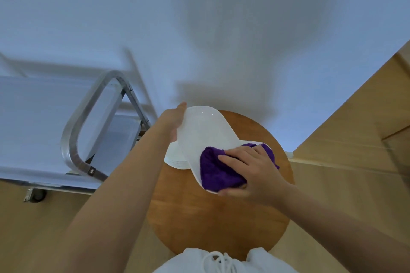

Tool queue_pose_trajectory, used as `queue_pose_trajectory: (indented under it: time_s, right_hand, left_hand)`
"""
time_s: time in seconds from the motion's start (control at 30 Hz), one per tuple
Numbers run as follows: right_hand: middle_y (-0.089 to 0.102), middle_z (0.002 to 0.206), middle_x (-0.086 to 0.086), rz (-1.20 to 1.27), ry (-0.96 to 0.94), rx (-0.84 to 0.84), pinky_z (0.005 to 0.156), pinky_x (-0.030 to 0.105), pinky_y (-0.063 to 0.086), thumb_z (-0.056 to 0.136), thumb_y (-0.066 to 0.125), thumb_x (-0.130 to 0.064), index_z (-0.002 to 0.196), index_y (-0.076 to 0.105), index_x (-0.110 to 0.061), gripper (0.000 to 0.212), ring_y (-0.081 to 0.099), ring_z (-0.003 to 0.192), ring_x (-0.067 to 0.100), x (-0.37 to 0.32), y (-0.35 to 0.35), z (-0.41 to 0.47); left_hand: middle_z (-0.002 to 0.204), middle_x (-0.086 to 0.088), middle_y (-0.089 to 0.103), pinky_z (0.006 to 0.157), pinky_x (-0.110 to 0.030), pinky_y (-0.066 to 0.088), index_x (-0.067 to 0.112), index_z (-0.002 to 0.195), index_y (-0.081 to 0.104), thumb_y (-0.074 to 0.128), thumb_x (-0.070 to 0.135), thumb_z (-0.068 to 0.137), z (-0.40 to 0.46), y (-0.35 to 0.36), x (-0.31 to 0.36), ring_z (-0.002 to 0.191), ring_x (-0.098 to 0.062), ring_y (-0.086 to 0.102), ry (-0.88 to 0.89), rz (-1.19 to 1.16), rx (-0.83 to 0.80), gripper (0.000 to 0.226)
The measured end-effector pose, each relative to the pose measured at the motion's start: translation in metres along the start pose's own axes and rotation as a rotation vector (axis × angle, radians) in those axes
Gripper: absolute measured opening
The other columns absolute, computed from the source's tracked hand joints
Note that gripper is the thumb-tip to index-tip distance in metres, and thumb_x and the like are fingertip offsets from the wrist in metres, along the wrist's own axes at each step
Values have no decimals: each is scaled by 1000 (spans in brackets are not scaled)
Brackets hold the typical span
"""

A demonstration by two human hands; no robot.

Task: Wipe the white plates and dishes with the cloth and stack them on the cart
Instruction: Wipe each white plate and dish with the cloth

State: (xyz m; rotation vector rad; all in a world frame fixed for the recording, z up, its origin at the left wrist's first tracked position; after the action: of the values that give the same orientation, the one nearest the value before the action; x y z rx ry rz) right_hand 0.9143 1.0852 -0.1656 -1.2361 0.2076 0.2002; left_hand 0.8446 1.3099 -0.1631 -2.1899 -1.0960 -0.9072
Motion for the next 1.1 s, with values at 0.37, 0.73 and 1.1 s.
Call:
queue_pose_trajectory:
  time_s: [0.37, 0.73, 1.1]
  right_hand:
    - [68, 80, -11, 402, 171, 16, 65, 27, 54, 67, 84, -23, 93, 68, -29, 31, 63, 74, 8, 7, -50, 41]
    - [73, 97, 10, 1591, 864, 303, 61, 33, 57, 66, 71, -35, 102, 67, -14, 41, 71, 85, 27, 45, -49, 58]
    - [57, 79, 6, 874, 1243, 601, 61, 31, 45, 92, 53, -41, 79, 55, -14, 30, 55, 68, 20, 82, -32, 45]
  left_hand:
    - [105, -9, 66, 61, -38, 58, 9, 118, 54, 36, 59, 96, 9, -12, -2, 85, -25, 68, -96, -195, -227, 58]
    - [125, -8, 65, 85, -43, 56, 18, 125, 65, 73, 63, 65, -4, -13, -34, 113, -26, 63, 173, -680, -597, 76]
    - [128, -10, 63, 88, -36, 55, 12, 132, 54, 43, 52, 87, -32, -15, -24, 118, -23, 61, 291, -594, -617, 61]
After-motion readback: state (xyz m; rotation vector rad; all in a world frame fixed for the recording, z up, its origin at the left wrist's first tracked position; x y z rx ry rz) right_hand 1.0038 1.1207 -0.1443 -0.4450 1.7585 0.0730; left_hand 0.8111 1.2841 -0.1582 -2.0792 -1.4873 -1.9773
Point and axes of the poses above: each hand's wrist, its own z-axis towards the middle knuckle, its own y-axis out of the palm, x = y × z, the point moved 2 cm from there along z, towards the middle knuckle
